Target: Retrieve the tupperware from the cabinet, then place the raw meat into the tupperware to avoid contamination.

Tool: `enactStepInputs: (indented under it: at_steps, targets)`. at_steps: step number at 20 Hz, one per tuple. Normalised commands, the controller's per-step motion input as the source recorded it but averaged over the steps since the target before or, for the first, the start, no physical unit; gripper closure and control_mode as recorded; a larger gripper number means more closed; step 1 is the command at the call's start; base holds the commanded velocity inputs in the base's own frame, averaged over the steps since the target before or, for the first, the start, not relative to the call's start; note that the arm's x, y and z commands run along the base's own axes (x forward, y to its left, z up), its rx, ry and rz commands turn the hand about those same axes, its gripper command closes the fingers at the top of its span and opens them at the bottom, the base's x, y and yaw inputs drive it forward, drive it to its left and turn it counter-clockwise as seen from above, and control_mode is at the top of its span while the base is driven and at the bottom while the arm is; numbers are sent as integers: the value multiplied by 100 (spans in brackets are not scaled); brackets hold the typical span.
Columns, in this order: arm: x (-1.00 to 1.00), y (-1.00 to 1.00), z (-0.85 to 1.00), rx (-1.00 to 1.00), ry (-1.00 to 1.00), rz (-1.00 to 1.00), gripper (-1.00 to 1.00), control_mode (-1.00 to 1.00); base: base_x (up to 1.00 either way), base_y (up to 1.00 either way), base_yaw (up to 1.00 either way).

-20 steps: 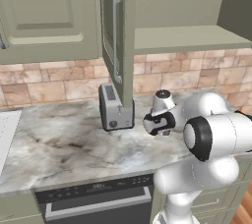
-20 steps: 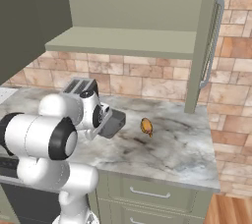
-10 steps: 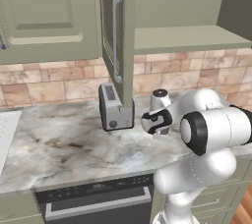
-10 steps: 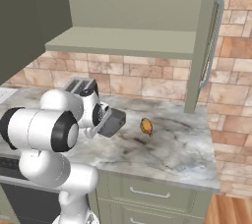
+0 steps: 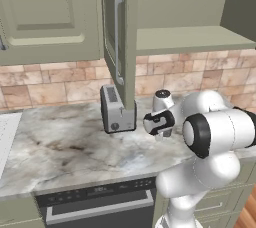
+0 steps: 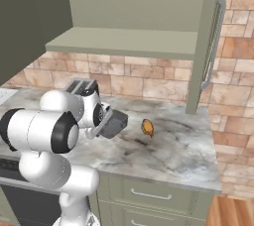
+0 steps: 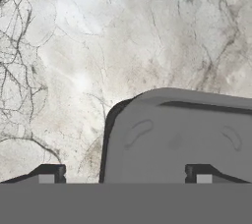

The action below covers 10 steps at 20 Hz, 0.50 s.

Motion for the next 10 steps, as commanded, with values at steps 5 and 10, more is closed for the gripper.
enactStepInputs:
  at_steps: [5,10]
  targets:
    - [-1,0,37,-9,-3,-2,-100,-100,0,0,0]
    - [-24,0,73,-4,-10,-4,-100,-100,0,0,0]
